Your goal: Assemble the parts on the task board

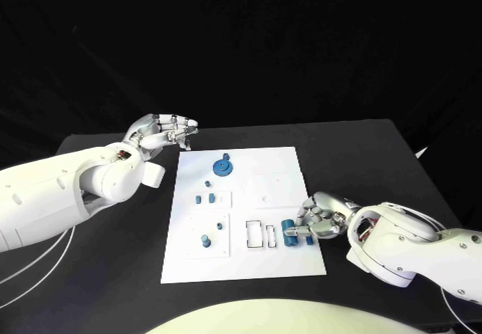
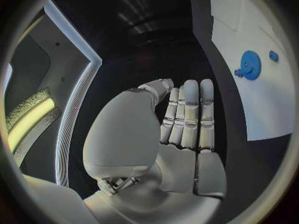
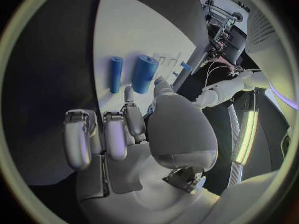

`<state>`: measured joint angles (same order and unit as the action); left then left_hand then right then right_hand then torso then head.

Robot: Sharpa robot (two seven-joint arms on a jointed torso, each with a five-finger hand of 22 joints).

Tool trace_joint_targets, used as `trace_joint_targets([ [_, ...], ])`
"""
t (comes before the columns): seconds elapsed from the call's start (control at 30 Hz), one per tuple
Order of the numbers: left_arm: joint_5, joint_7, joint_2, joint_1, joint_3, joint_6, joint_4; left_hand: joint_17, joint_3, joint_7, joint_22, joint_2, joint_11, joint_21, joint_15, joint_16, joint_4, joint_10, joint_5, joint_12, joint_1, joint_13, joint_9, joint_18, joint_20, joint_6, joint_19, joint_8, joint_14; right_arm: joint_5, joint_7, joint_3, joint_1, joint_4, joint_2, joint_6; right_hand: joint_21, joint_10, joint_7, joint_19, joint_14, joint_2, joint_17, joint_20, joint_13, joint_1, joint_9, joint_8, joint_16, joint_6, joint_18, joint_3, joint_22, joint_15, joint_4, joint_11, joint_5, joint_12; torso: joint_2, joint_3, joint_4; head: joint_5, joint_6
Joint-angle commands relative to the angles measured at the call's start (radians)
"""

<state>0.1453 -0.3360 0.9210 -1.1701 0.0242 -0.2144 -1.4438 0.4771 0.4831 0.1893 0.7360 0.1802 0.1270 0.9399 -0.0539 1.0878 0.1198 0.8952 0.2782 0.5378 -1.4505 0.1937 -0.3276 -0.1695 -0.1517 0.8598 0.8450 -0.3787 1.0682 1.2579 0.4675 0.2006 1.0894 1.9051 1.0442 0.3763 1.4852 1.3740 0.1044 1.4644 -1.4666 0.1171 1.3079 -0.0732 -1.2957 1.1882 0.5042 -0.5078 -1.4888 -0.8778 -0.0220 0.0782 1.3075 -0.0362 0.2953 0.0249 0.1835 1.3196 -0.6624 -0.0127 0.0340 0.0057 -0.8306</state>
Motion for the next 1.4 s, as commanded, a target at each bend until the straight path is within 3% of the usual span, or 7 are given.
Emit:
trace_joint_targets([
  [0.03,-0.001,-0.009,0.000,0.000,-0.001,0.021,-0.002,0.001,-0.007,0.001,-0.001,0.000,0.000,-0.006,-0.001,0.006,0.000,-0.006,-0.005,0.005,0.009,-0.001,-0.001,-0.012,-0.002,-0.005,-0.008,-0.004,-0.007,0.054,0.030,0.000,-0.003,-0.003,-0.010,-0.062,0.010,0.008,-0.006,0.078,-0.068,-0.001,0.076,0.007,-0.003,-0.014,-0.001,-0.009,-0.007,-0.006,0.007,0.012,0.243,-0.007,0.000,-0.002,-0.008,0.002,0.000,-0.0007,0.0003,0.001,-0.001],
  [0.47,0.008,-0.012,0.003,0.000,-0.001,0.017,-0.004,0.002,-0.006,0.000,-0.002,-0.003,-0.001,-0.008,0.000,0.008,-0.002,-0.007,-0.004,0.007,0.007,-0.001,-0.002,-0.013,-0.002,-0.005,-0.009,-0.007,-0.009,0.087,0.066,0.001,-0.025,-0.027,-0.048,-0.106,0.020,0.014,-0.011,0.082,-0.068,-0.013,0.081,0.009,-0.011,-0.015,0.000,-0.021,-0.009,-0.018,0.009,0.024,0.246,-0.010,-0.001,-0.006,-0.011,0.006,0.000,-0.0003,0.0007,0.003,0.001],
  [0.6,0.009,-0.012,0.003,0.000,-0.001,0.016,-0.004,0.002,-0.005,0.000,-0.002,-0.003,-0.001,-0.008,0.000,0.008,-0.002,-0.007,-0.004,0.007,0.006,-0.001,-0.002,-0.013,-0.002,-0.006,-0.009,-0.007,-0.010,0.096,0.079,0.001,-0.027,-0.030,-0.054,-0.103,0.020,0.016,-0.013,0.081,-0.069,-0.022,0.083,0.011,-0.013,-0.001,-0.001,-0.025,-0.010,-0.020,0.008,0.025,0.246,-0.012,-0.003,-0.008,-0.005,0.007,0.001,-0.0001,0.0008,0.017,0.001],
  [0.73,0.009,-0.013,0.003,0.000,-0.001,0.015,-0.005,0.002,-0.005,0.000,-0.002,-0.003,-0.001,-0.008,0.000,0.008,-0.002,-0.007,-0.004,0.007,0.006,-0.001,-0.002,-0.013,-0.002,-0.006,-0.009,-0.007,-0.010,0.100,0.088,0.001,-0.029,-0.029,-0.056,-0.071,0.022,0.026,-0.017,0.082,-0.069,-0.052,0.085,0.014,-0.027,0.041,-0.006,-0.033,-0.011,-0.024,0.009,0.026,0.246,-0.015,-0.004,-0.012,0.053,0.015,0.000,-0.0004,0.0003,0.021,0.004],
  [1.0,0.010,-0.012,0.003,0.000,-0.001,0.014,-0.005,0.002,-0.005,0.000,-0.002,-0.003,-0.001,-0.008,0.000,0.008,-0.002,-0.007,-0.004,0.007,0.006,-0.001,-0.002,-0.013,-0.002,-0.006,-0.009,-0.007,-0.010,0.054,0.071,0.000,-0.026,0.002,-0.046,0.034,0.043,0.052,-0.029,0.090,-0.072,-0.084,0.096,0.021,-0.057,0.078,-0.014,-0.044,-0.015,-0.054,0.013,0.025,0.252,-0.024,-0.004,-0.023,0.105,0.038,0.001,-0.0003,0.0006,0.022,0.007],
  [1.4,0.012,-0.012,-0.001,0.000,-0.001,0.016,-0.001,0.002,-0.006,0.000,-0.002,-0.003,0.000,-0.008,0.000,0.009,-0.002,-0.008,-0.004,0.008,0.007,-0.001,-0.002,-0.013,-0.003,-0.007,-0.009,-0.008,-0.011,-0.068,0.060,-0.005,0.014,0.061,-0.041,0.062,0.032,0.051,-0.033,0.085,-0.070,-0.097,0.090,0.024,-0.054,0.071,-0.016,-0.046,-0.012,-0.066,0.011,0.029,0.249,-0.027,-0.002,-0.026,0.114,0.033,0.000,0.0015,-0.0004,0.020,0.012],
])
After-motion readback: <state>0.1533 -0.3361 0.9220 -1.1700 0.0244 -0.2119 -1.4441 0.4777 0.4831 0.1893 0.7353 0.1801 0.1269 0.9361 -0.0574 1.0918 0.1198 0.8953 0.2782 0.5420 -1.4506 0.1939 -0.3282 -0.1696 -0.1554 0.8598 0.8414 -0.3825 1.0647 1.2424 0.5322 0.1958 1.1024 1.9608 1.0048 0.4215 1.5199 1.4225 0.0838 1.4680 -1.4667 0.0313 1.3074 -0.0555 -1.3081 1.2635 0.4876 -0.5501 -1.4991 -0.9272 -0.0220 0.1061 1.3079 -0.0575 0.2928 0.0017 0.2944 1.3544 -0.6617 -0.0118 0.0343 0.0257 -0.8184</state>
